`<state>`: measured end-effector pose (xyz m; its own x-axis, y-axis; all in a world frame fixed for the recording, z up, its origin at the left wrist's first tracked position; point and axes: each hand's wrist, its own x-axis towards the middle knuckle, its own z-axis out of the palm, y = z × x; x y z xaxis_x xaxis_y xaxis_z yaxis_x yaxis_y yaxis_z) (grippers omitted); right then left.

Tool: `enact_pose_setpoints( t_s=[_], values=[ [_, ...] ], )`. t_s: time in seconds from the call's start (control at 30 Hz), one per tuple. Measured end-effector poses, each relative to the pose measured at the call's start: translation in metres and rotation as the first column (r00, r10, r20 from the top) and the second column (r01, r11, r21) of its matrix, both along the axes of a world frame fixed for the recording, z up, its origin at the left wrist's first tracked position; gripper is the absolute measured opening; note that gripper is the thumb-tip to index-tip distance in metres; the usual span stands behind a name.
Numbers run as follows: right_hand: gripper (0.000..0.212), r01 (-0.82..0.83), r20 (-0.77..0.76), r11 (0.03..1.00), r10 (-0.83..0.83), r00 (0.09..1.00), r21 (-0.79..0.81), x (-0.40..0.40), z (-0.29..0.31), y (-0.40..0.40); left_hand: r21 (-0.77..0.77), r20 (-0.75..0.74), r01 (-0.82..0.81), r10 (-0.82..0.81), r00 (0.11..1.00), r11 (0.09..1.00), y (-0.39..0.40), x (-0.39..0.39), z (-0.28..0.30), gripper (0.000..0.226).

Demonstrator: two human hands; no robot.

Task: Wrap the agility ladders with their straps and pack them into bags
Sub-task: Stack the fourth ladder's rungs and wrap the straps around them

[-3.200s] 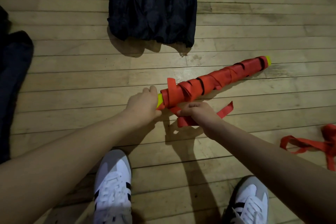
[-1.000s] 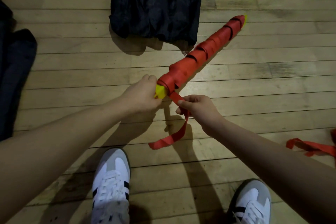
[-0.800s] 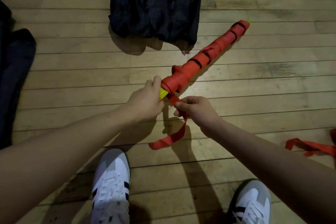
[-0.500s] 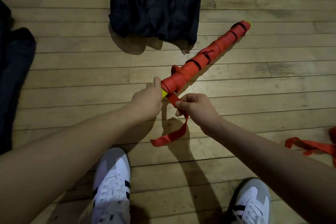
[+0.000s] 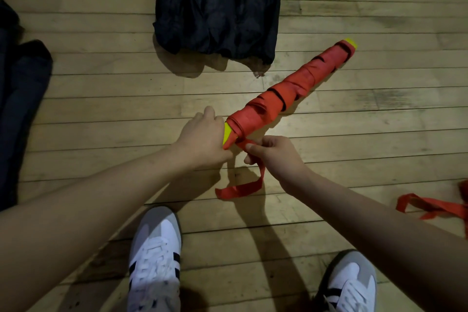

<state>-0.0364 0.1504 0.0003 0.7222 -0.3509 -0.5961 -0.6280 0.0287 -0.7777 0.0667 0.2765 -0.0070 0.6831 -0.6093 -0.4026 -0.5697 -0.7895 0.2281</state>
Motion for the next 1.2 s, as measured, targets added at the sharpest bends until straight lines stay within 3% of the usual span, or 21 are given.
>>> enact_pose_setpoints(
  t_s=[0.1, 0.2, 0.37, 0.53, 0.6, 0.8, 1.07, 1.13, 1.2],
  values=[
    [0.014, -0.019, -0.002, 1.000, 0.020, 1.000, 0.009, -0.002, 0.001, 0.001, 0.009, -0.009, -0.083, 0.083, 0.997, 0.997, -0.002, -0.004, 0.001, 0.053],
    [0.016, -0.013, 0.011, 0.999, 0.013, 1.000, 0.032, -0.003, 0.002, 0.002, 0.046, 0.011, -0.058, 0.057, 0.998, 0.997, -0.002, -0.006, -0.002, 0.055],
    [0.017, 0.029, 0.033, 1.000, -0.029, 0.999, -0.008, -0.001, 0.003, -0.001, 0.031, -0.250, -0.025, 0.032, 0.968, 0.999, -0.003, -0.007, 0.002, 0.060],
    [0.020, 0.030, 0.008, 0.999, -0.030, 1.000, -0.017, -0.009, 0.001, -0.002, 0.011, -0.017, 0.118, -0.118, 0.993, 0.993, -0.002, -0.006, 0.008, 0.054],
    [0.022, 0.026, 0.007, 0.999, -0.025, 1.000, -0.023, -0.011, 0.003, -0.002, 0.010, -0.008, 0.082, -0.082, 0.997, 0.997, -0.003, -0.011, 0.008, 0.055],
    [0.017, 0.021, 0.020, 0.999, -0.022, 1.000, 0.039, -0.011, 0.008, 0.003, 0.192, 0.228, 0.065, -0.109, 0.967, 0.979, -0.006, -0.023, -0.001, 0.062],
    [0.027, 0.026, 0.013, 1.000, -0.026, 1.000, -0.003, -0.014, 0.004, 0.001, 0.071, 0.131, 0.048, -0.057, 0.990, 0.996, -0.004, -0.021, 0.009, 0.074],
    [0.029, 0.020, -0.005, 0.999, -0.020, 1.000, -0.026, -0.018, 0.002, 0.001, 0.092, 0.134, 0.107, -0.119, 0.984, 0.990, -0.003, -0.019, 0.010, 0.062],
    [0.028, 0.010, -0.022, 1.000, -0.010, 1.000, -0.022, -0.020, 0.003, 0.000, 0.064, 0.084, 0.056, -0.061, 0.995, 0.996, -0.002, -0.020, 0.010, 0.054]
  ],
)
